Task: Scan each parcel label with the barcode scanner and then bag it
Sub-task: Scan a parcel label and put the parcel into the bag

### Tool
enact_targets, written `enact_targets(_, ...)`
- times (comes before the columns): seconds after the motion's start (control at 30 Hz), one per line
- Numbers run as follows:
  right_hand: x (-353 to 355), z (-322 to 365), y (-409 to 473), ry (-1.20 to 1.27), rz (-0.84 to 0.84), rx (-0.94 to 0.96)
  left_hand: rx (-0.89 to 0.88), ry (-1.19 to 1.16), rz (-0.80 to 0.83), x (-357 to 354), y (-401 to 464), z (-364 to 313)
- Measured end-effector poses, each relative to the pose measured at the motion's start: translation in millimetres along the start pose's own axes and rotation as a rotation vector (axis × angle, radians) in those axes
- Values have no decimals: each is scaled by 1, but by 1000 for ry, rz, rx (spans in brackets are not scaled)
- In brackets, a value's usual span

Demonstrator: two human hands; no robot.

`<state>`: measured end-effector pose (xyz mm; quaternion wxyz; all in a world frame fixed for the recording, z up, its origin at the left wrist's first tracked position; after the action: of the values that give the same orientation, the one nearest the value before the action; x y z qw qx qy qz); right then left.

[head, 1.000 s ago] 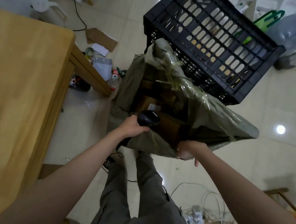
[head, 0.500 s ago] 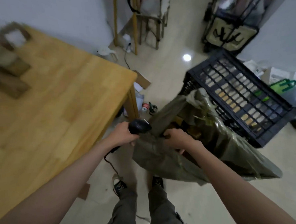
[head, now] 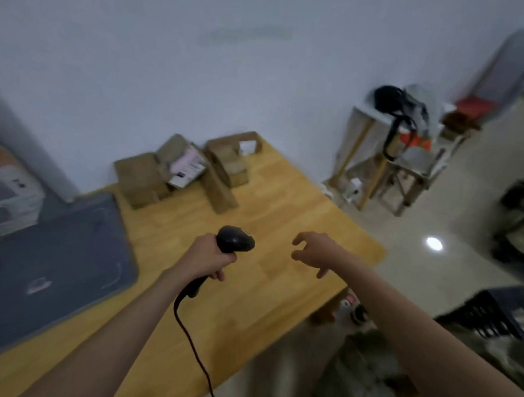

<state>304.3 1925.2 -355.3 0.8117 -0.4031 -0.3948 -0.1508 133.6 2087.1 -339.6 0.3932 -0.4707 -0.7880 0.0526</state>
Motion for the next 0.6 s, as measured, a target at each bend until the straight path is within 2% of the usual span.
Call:
enact_targets(0.27, 23, 122, 54, -86, 25, 206, 63, -139, -223, 108, 13, 43)
enact_targets(0.6, 60, 171, 149, -139, 111, 310, 152, -236, -357, 152, 72, 47)
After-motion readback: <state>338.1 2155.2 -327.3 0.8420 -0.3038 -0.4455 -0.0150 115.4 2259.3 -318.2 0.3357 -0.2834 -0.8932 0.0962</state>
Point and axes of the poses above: each hand's wrist, its own y-axis towards the middle knuckle, its own x-axis out of the back of the hand, z = x × y, the point moved 10 cm from there along y, towards the middle knuckle, and after that the axes turned 5 degrees about -y, right-handed, at the moved point
